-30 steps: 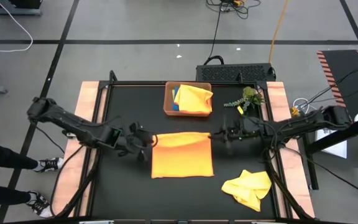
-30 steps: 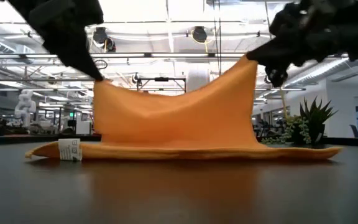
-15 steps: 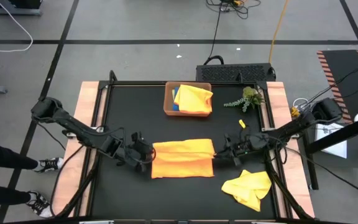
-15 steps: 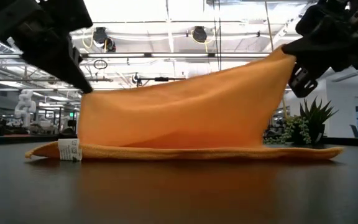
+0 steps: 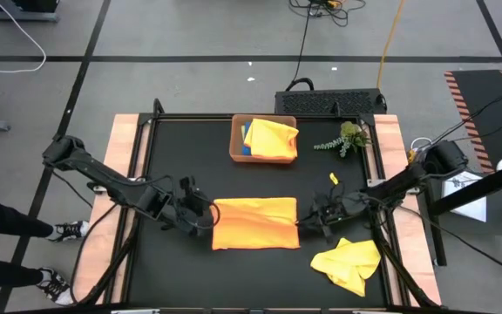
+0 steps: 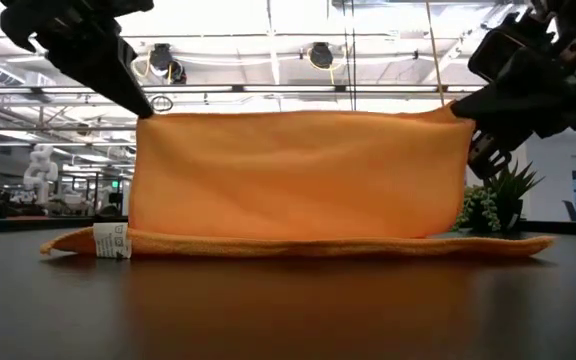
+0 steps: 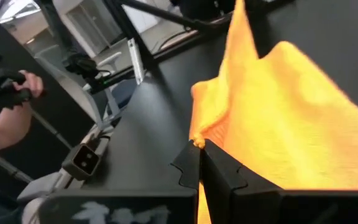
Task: Fold microfiber towels
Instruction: Fold the orange microfiber towel
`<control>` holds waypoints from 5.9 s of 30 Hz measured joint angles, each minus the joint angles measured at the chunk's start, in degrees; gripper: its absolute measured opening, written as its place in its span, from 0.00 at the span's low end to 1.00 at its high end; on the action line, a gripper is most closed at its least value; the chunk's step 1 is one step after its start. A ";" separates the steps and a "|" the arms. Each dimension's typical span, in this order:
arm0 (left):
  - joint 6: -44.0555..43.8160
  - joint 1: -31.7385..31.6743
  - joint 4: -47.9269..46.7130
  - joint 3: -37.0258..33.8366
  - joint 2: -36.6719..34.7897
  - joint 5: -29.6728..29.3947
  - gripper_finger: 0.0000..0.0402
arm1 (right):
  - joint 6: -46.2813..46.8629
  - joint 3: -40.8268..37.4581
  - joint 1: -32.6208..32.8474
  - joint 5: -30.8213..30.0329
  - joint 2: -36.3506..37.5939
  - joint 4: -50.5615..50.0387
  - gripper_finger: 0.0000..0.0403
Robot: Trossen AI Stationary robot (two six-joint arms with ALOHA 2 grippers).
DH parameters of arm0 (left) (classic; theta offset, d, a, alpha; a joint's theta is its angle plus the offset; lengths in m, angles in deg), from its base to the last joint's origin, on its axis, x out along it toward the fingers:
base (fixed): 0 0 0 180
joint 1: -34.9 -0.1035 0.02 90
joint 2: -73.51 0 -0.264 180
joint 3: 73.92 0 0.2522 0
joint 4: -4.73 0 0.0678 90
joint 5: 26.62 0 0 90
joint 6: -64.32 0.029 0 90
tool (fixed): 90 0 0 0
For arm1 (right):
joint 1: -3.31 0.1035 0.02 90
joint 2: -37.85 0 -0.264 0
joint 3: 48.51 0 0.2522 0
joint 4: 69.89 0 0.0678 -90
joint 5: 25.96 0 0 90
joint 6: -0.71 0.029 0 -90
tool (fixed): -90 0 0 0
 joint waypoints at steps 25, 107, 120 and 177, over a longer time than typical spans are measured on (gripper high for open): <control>-8.28 4.04 10.33 0.10 9.83 20.07 0.20 | 1.24 3.44 3.59 9.74 -7.62 0.05 0.23; 4.58 -12.24 81.08 -10.00 28.76 17.96 0.50 | -14.02 3.73 -16.40 1.24 -7.61 -0.40 0.47; 1.09 -11.76 80.94 -9.51 28.76 14.14 0.50 | -16.79 3.73 -16.78 1.63 -7.61 -0.56 0.47; 0.74 -12.79 63.77 1.89 28.72 13.40 0.50 | -29.93 3.73 -18.17 12.04 -0.80 -14.14 0.47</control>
